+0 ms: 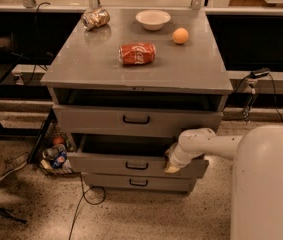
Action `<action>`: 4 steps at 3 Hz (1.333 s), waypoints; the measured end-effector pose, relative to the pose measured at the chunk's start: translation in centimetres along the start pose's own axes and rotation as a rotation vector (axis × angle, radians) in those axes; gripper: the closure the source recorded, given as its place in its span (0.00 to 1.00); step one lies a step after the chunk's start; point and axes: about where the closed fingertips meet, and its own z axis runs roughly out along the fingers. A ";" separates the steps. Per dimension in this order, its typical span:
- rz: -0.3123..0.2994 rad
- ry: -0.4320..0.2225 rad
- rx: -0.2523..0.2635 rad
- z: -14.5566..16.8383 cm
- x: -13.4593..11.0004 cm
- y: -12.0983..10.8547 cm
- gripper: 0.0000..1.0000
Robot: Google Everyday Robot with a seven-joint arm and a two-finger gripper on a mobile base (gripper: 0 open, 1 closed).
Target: Open middle drawer
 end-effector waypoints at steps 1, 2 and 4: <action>0.005 -0.002 0.003 -0.1 0.0 0.3 1.00; 0.037 -0.016 0.020 -1.0 0.2 2.8 1.00; 0.037 -0.017 0.016 -0.8 0.1 3.2 0.73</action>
Offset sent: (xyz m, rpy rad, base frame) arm -0.3031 -0.0541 0.0214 0.2657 -0.0881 -0.3877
